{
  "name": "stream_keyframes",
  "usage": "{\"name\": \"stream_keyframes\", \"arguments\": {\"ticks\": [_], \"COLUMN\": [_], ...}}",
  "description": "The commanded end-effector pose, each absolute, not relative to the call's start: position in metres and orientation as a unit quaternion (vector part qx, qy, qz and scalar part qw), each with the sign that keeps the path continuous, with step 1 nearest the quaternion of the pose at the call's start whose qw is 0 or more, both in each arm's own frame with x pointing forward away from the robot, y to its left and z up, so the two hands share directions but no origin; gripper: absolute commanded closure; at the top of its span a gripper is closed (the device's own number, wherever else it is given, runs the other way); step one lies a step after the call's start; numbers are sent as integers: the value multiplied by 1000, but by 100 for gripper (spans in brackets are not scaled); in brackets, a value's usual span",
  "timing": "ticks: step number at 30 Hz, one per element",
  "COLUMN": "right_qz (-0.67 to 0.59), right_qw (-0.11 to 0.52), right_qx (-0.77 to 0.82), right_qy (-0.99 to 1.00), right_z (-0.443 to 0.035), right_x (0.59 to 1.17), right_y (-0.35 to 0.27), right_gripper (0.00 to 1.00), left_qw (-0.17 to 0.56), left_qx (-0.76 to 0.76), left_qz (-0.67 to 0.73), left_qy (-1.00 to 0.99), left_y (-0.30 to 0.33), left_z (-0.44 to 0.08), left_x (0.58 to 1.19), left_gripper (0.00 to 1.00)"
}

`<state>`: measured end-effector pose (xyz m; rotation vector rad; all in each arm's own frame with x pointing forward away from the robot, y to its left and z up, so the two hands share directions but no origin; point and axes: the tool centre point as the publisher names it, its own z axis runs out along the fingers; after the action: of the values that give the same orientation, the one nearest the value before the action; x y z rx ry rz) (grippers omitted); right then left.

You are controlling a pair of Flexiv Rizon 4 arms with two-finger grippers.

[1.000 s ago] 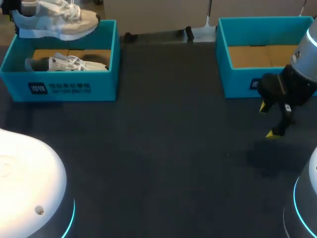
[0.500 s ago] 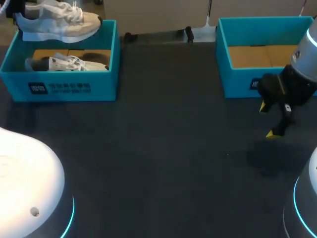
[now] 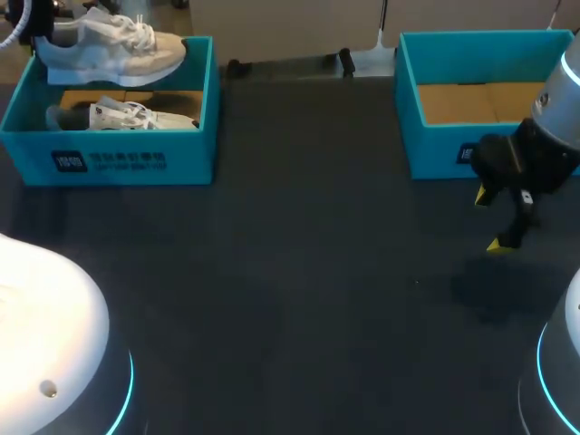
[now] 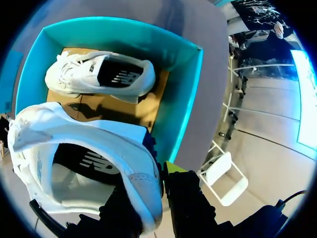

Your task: Take the shoe out of the shoebox, open the shoe tongue, remove and reinsert the insole, then place the shoe into the shoebox

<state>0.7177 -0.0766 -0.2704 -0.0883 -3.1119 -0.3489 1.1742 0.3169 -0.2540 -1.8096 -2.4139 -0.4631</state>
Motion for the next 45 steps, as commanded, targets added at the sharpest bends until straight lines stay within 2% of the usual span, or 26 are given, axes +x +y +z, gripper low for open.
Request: {"name": "stream_keyframes", "arguments": {"ticks": [1,45], "right_qz": [-111,-111], "right_qw": [4,4], "right_qx": [-28,-28], "right_qy": [-993,-993], "right_z": [-271,-271], "right_x": [717,717], "right_y": [-77,-77], "right_gripper": [0,0], "left_qw": [50,49], "left_qx": [-593,-624], "left_qz": [-153,-149], "left_qy": [-789,-766], "left_y": [316,306], "left_z": [-260,-325], "left_x": [1187,1217], "left_gripper": [100,100]}}
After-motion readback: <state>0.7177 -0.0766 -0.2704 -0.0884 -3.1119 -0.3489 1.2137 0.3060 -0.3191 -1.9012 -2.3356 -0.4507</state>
